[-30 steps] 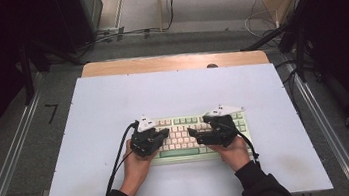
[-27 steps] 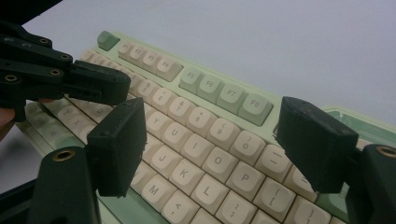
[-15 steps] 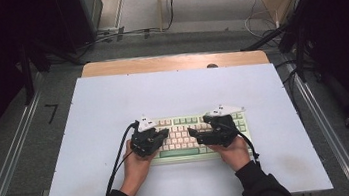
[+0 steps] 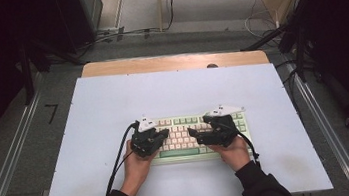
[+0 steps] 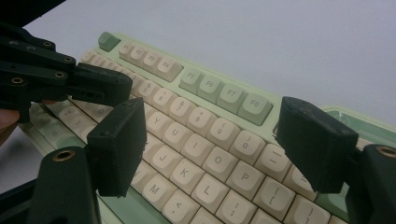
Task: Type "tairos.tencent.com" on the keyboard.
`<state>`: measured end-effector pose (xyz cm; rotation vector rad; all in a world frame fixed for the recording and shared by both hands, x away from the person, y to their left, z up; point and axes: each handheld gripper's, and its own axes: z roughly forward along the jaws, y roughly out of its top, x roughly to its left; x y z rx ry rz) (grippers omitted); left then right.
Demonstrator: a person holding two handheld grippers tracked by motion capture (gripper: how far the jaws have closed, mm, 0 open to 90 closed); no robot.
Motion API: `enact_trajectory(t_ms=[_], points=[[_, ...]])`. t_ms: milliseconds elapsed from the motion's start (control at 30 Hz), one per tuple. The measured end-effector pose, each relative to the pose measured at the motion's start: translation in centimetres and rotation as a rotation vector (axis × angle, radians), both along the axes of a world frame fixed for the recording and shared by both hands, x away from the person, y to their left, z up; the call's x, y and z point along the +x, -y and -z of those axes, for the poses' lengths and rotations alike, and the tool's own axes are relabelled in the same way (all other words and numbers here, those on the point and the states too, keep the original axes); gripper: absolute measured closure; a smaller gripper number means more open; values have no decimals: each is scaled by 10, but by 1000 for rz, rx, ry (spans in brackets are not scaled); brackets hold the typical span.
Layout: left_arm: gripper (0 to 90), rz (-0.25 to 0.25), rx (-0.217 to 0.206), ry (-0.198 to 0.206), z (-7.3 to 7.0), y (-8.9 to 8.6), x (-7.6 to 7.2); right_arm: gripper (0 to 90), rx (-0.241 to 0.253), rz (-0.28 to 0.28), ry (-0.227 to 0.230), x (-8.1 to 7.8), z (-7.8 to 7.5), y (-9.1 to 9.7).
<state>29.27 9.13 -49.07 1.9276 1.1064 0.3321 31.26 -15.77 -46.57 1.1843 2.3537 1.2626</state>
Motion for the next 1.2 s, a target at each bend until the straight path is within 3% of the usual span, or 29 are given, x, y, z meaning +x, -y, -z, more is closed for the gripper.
enact_trajectory(t_ms=[400, 500, 633, 700, 733, 833, 900, 1000, 1200], points=[[900, -2, 2, 1, 0, -1, 0, 227, -1, 3, 2, 0, 0, 0], [900, -2, 24, -20, 3, 2, 1, 227, -1, 0, 2, 0, 0, 0], [900, -7, -8, -6, -2, -2, 0, 228, -2, 0, -1, 0, 1, 0], [862, -15, -55, 11, -7, -6, -1, 228, -1, -1, 0, 0, 0, 0], [765, -18, -82, 27, -11, -11, -2, 228, 0, -1, 1, 0, 0, 0], [572, -24, -105, 41, -14, -14, -4, 228, 2, 2, 2, 0, 0, 1], [444, -26, -162, 69, -18, -21, -7, 228, 1, 2, 2, 0, 0, 1], [373, -25, -190, 70, -19, -25, -9, 228, -2, -1, 1, -1, 0, 0], [312, -35, -190, 76, -18, -35, -14, 228, 4, 3, 1, -1, 0, 2]])
